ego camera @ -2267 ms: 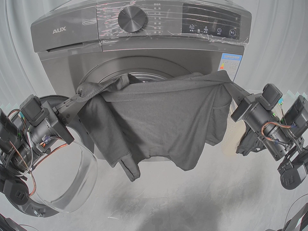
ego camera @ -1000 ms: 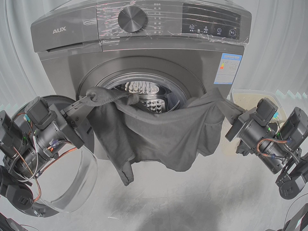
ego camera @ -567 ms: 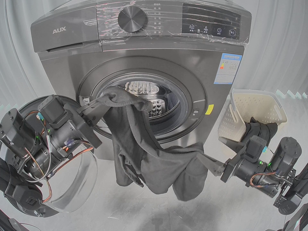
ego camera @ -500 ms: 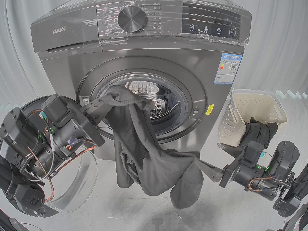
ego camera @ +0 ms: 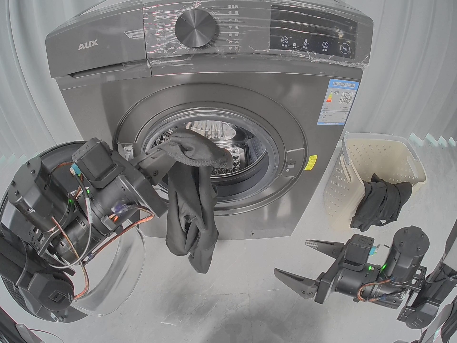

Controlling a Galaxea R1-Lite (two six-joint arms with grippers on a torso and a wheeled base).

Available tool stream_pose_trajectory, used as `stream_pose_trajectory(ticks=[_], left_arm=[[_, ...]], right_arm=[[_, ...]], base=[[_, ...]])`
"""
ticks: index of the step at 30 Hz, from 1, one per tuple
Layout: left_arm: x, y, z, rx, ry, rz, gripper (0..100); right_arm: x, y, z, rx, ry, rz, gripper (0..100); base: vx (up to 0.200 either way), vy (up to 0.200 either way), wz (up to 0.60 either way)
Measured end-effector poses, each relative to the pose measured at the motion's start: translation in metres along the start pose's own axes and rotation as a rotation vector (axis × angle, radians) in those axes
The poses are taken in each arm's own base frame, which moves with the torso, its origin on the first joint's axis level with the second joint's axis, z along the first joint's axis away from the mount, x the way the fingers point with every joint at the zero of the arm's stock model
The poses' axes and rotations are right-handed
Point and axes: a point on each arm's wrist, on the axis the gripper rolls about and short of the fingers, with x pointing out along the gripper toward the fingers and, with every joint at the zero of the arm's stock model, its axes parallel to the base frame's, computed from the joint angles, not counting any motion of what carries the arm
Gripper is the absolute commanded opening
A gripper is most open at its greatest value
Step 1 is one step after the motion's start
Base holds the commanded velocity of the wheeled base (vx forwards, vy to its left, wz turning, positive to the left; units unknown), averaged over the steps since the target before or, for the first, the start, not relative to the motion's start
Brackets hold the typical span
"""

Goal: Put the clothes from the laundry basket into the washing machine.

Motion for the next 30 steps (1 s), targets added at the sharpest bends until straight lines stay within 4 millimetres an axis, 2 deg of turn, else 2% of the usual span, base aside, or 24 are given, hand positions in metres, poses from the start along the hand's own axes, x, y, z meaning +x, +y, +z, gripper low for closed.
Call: stream_pose_trajectory(ticks=[3, 12, 21, 30], left_arm=[[0.001, -0.001, 0.0, -0.001, 0.0, -0.006, 0], [0.003, -0.004, 0.0, -0.002, -0.005, -0.017, 0], [0.003, -0.006, -0.001, -0.005, 0.001, -0.025, 0], [0.004, -0.009, -0.002, -0.01, 0.004, -0.037, 0]], right_arm=[[0.011, 0.0, 0.001, 0.002, -0.01, 0.004, 100], [0.059, -0.002, 0.008, -0.011, -0.081, 0.019, 100], [0.099, -0.005, 0.003, -0.032, -0.1, 0.084, 100], [0.124, 0.008, -0.001, -0.038, -0.119, 0.151, 100]], base=[[0.0, 0.0, 0.0], [0.0, 0.0, 0.0], [0.0, 0.0, 0.0], [0.0, 0.0, 0.0]])
